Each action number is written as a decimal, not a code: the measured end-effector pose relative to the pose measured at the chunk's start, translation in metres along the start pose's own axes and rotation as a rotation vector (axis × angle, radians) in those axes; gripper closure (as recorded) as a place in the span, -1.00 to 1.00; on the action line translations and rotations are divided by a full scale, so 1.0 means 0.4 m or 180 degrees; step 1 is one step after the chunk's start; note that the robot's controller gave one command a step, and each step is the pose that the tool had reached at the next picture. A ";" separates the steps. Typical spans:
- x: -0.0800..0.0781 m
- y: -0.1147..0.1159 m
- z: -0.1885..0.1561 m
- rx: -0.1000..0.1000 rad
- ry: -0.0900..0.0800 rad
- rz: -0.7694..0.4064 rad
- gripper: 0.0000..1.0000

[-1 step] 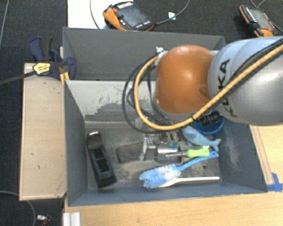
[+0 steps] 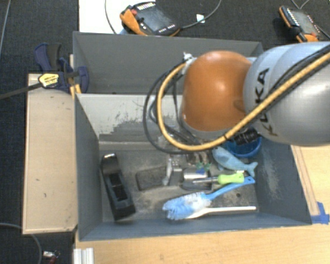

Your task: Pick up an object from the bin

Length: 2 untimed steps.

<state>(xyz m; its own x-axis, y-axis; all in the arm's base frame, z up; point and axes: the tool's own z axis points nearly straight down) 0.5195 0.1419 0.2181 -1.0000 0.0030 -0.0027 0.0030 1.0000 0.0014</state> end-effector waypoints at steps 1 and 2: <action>-0.027 -0.176 0.321 -0.0001 -0.0017 -0.0177 -1.00; -0.064 -0.232 0.156 -0.0012 -0.0038 -0.0149 -1.00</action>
Offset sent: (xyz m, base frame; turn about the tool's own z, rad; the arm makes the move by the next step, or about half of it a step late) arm 0.0259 -0.0938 -0.0632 -0.0489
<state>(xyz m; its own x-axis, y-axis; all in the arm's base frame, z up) 0.5451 0.0489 0.1557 -0.9989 -0.0438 -0.0148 -0.0438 0.9990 0.0048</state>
